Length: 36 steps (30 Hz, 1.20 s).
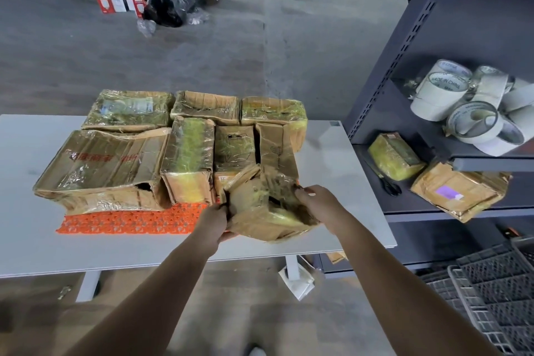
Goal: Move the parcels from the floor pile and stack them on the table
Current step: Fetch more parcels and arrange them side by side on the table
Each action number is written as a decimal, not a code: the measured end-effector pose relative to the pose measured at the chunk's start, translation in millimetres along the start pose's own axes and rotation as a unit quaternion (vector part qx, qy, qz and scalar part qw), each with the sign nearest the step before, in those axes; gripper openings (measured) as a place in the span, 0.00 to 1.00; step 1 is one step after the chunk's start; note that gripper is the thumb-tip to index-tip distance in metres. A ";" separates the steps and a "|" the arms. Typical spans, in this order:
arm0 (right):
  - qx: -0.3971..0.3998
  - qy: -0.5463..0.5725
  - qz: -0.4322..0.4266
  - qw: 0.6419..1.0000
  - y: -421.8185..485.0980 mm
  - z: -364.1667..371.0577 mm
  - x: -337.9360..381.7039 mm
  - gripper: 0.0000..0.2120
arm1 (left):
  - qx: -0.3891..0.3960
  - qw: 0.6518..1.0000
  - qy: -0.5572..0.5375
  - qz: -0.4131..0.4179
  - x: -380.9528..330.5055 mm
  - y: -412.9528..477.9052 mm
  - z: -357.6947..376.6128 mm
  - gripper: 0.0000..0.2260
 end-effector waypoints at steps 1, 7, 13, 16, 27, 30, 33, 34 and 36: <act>-0.006 -0.009 -0.001 1.000 -0.9 -0.8 0.4 0.21 | -0.018 0.998 0.057 0.000 -1.6 0.2 -3.2 0.09; -0.051 -0.097 -0.024 0.994 -4.9 7.7 14.0 0.21 | -0.020 0.979 0.199 0.041 -21.0 3.3 2.1 0.19; 0.024 -0.103 -0.054 0.993 0.9 20.0 25.0 0.26 | 0.002 0.983 0.182 0.013 -19.1 3.6 3.7 0.26; 0.104 -0.036 -0.039 0.993 4.2 26.5 19.7 0.22 | 0.001 0.994 0.091 -0.055 -3.1 2.2 -9.6 0.28; 0.099 0.081 0.028 0.991 9.5 36.6 3.7 0.24 | 0.035 0.996 0.076 -0.033 -0.9 -1.5 -12.8 0.15; 0.121 0.069 0.038 0.990 9.2 40.5 5.6 0.28 | 0.047 0.997 0.050 -0.028 -3.1 -4.5 -10.0 0.11; 0.141 0.075 0.016 0.987 7.8 43.6 10.4 0.24 | 0.038 0.999 -0.023 -0.003 -9.2 -7.5 -12.1 0.13; 0.139 0.074 0.004 0.988 7.7 42.5 12.0 0.22 | 0.035 0.998 -0.045 0.008 -10.7 -7.7 -14.0 0.15; 0.126 0.061 -0.027 0.990 8.0 37.8 14.4 0.17 | 0.025 0.998 -0.043 0.028 -11.8 -6.3 -19.3 0.15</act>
Point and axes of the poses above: each hand's wrist, its own y-axis towards the middle knuckle, its own z-axis out of the palm, x = y × z, the point moved 10 cm from there along y, towards the middle knuckle, and after that the axes turned 15 degrees about x, right-handed, at the moved point
